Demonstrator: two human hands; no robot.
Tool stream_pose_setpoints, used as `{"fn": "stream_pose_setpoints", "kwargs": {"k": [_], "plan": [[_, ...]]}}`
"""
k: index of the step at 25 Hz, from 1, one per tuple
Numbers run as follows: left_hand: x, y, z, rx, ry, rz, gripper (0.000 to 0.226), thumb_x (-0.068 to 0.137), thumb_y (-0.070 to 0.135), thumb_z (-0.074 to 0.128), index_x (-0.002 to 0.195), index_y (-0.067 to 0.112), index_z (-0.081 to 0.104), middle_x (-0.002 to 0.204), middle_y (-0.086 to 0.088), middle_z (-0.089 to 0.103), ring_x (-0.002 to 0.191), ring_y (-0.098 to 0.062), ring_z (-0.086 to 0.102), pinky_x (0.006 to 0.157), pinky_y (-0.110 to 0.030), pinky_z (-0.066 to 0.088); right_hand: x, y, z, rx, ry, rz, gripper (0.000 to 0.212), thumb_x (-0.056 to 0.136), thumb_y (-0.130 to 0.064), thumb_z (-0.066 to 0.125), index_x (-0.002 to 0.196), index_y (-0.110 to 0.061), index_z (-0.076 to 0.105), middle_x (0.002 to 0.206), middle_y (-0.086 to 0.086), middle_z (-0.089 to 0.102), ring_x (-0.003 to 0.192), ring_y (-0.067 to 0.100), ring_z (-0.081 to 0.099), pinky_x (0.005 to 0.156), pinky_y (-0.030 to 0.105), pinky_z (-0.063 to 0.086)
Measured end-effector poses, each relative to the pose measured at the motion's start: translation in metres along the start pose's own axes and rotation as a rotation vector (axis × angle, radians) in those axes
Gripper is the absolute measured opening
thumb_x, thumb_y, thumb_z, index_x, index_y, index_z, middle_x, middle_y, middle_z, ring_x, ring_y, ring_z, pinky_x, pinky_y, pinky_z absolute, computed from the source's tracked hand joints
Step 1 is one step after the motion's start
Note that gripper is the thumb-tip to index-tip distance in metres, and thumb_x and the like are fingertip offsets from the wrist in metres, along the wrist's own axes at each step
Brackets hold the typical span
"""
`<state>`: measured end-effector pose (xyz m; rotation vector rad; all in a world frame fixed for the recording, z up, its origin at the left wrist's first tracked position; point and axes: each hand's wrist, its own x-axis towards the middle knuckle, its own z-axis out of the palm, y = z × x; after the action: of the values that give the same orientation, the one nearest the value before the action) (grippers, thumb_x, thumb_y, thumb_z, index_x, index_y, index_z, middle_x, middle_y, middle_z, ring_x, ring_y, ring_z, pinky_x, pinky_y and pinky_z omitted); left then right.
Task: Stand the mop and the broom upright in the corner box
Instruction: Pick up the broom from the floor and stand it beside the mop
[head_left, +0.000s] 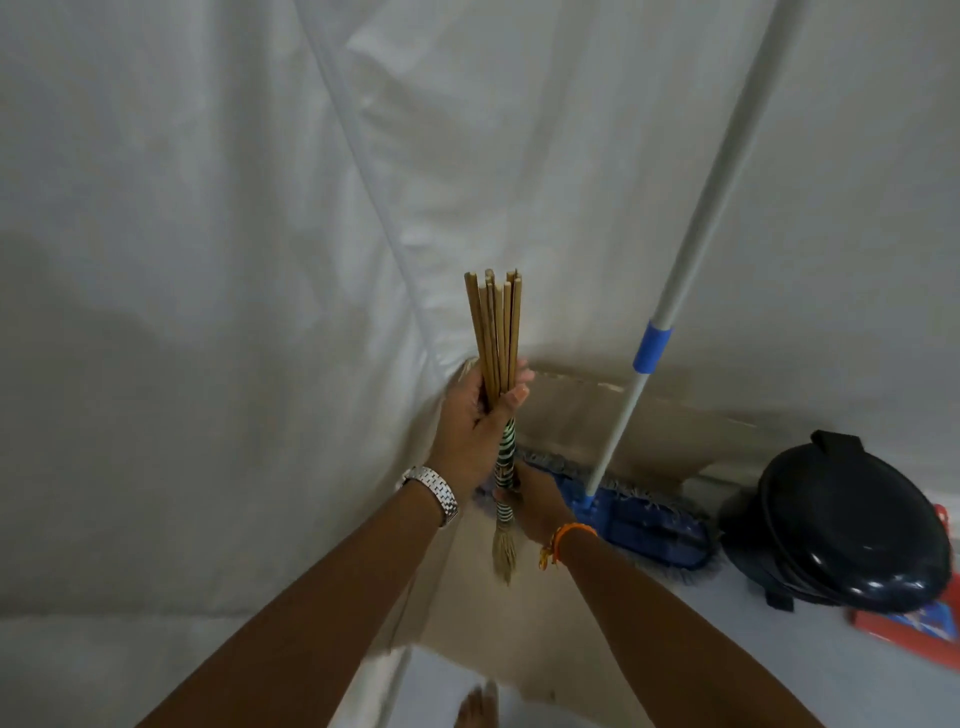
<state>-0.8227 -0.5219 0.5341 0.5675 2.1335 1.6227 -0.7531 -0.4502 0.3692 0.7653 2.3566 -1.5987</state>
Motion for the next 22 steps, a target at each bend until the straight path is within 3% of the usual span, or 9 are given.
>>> {"fn": "stream_pose_setpoints", "kwargs": {"k": [2, 4, 6, 8, 10, 14, 18, 22], "plan": [[0.045, -0.031, -0.008, 0.027, -0.022, 0.013, 0.021, 0.105, 0.007, 0.059, 0.125, 0.004, 0.065, 0.123, -0.016, 0.076, 0.121, -0.026, 0.072, 0.106, -0.032, 0.056, 0.056, 0.011, 0.012, 0.004, 0.032, 0.004, 0.019, 0.09, -0.01, 0.058, 0.108, -0.007, 0.065, 0.106, 0.013, 0.071, 0.098, 0.025, 0.063, 0.082, 0.036, 0.049], [0.086, -0.068, -0.017, 0.066, -0.039, 0.02, 0.017, 0.106, 0.01, 0.058, 0.121, 0.007, 0.065, 0.114, -0.006, 0.076, 0.107, -0.01, 0.072, 0.099, -0.024, 0.054, 0.109, 0.02, 0.022, -0.012, 0.06, -0.007, 0.019, 0.09, -0.01, 0.057, 0.107, -0.007, 0.065, 0.107, 0.015, 0.071, 0.094, 0.022, 0.061, 0.078, 0.033, 0.044], [0.119, -0.098, -0.021, 0.099, -0.052, 0.027, 0.012, 0.107, 0.011, 0.058, 0.117, 0.009, 0.065, 0.1, 0.008, 0.069, 0.09, 0.008, 0.066, 0.089, -0.016, 0.051, 0.151, 0.029, 0.03, -0.023, 0.095, 0.0, 0.023, 0.091, -0.011, 0.057, 0.113, -0.008, 0.064, 0.112, 0.016, 0.07, 0.094, 0.023, 0.06, 0.079, 0.032, 0.045], [0.142, -0.117, -0.025, 0.126, -0.054, 0.031, 0.015, 0.107, 0.013, 0.058, 0.12, 0.009, 0.063, 0.094, 0.014, 0.064, 0.083, 0.013, 0.064, 0.085, -0.012, 0.05, 0.181, 0.035, 0.035, -0.039, 0.111, 0.004, 0.028, 0.091, -0.01, 0.057, 0.119, -0.009, 0.062, 0.114, 0.016, 0.07, 0.101, 0.028, 0.062, 0.086, 0.039, 0.051], [0.162, -0.132, -0.028, 0.127, -0.037, 0.036, 0.023, 0.107, 0.015, 0.058, 0.128, 0.006, 0.062, 0.098, 0.014, 0.065, 0.09, 0.009, 0.066, 0.089, -0.015, 0.053, 0.207, 0.041, 0.043, -0.001, 0.121, 0.012, 0.031, 0.089, -0.005, 0.056, 0.12, -0.009, 0.06, 0.111, 0.017, 0.069, 0.094, 0.029, 0.059, 0.084, 0.042, 0.049], [0.191, -0.152, -0.03, 0.044, -0.006, -0.001, 0.036, 0.107, 0.015, 0.059, 0.14, 0.004, 0.054, 0.129, -0.014, 0.068, 0.124, -0.028, 0.068, 0.112, -0.041, 0.055, 0.24, 0.047, 0.057, 0.064, 0.187, 0.083, 0.026, 0.088, 0.002, 0.053, 0.112, -0.004, 0.059, 0.099, 0.023, 0.067, 0.081, 0.021, 0.048, 0.072, 0.037, 0.044], [0.184, -0.162, -0.017, -0.027, 0.1, -0.088, 0.053, 0.105, 0.011, 0.06, 0.154, 0.008, 0.038, 0.158, -0.011, 0.051, 0.149, -0.023, 0.052, 0.126, -0.04, 0.042, 0.252, 0.041, 0.052, 0.074, 0.246, 0.129, 0.024, 0.091, -0.004, 0.056, 0.115, -0.004, 0.055, 0.102, 0.019, 0.068, 0.09, 0.031, 0.063, 0.073, 0.033, 0.044], [0.156, -0.164, -0.006, -0.044, 0.222, -0.122, 0.046, 0.108, 0.002, 0.051, 0.152, 0.009, 0.038, 0.148, -0.011, 0.06, 0.132, -0.014, 0.06, 0.12, -0.034, 0.047, 0.23, 0.043, 0.04, 0.073, 0.198, 0.183, 0.056, 0.089, -0.008, 0.063, 0.138, -0.013, 0.036, 0.127, 0.021, 0.06, 0.114, 0.036, 0.06, 0.086, 0.036, 0.052]]}}
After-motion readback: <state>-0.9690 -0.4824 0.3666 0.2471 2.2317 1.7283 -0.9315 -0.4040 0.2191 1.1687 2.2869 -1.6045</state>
